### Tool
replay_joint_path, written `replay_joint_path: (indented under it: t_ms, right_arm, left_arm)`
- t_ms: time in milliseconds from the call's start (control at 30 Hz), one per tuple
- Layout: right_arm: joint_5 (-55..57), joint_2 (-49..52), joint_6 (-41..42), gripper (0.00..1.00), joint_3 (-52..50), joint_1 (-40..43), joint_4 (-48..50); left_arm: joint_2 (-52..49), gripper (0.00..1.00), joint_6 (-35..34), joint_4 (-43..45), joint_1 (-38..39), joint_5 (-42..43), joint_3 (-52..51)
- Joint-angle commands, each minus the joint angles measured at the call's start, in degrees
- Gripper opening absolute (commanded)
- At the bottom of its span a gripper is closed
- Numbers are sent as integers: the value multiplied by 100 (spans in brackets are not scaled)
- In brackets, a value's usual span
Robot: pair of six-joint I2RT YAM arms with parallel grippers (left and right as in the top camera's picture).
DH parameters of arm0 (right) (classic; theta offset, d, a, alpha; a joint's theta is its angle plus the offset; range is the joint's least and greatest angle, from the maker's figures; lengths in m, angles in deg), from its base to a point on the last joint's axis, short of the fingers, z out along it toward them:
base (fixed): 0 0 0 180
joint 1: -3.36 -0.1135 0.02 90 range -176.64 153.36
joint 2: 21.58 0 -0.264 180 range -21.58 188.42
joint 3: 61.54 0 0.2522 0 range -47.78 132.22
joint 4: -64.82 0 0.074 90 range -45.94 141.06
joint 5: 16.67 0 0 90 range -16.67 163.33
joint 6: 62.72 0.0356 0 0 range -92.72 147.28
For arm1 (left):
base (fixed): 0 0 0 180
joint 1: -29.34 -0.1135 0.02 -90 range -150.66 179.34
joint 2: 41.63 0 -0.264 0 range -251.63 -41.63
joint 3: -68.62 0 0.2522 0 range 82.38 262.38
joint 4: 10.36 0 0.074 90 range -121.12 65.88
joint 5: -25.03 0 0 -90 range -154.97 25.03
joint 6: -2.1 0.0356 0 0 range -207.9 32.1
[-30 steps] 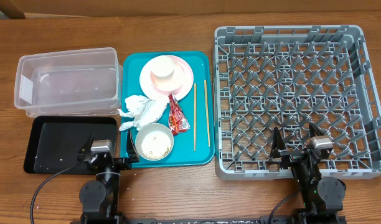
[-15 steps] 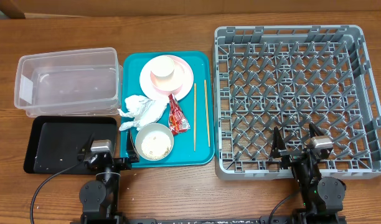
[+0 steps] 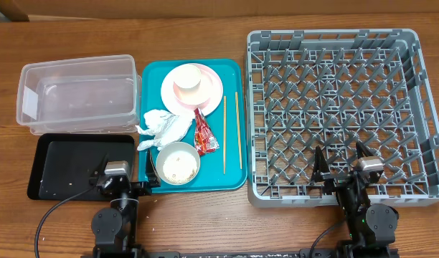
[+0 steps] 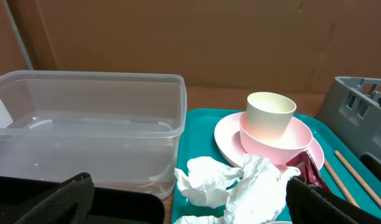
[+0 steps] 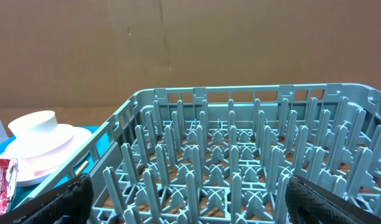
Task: Sort waste into correct bins and load items into the dishwasher
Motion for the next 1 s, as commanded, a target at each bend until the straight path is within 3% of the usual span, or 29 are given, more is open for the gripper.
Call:
replay_joint_path:
  t_ms: [0, 567, 767, 967]
  right_arm:
    - [-4, -57, -24, 100, -61, -20, 31]
    - [-7, -57, -24, 100, -61, -20, 31]
    - [-7, -57, -24, 100, -61, -20, 31]
    - [-4, -57, -24, 100, -61, -20, 31]
  left_arm:
    - [57, 100, 107, 9, 31, 66, -24]
    - [57, 100, 76, 11, 33, 116, -24]
    - [57, 100, -387, -35, 33, 1158, 44]
    - [50, 100, -997, -1051, 33, 1274, 929]
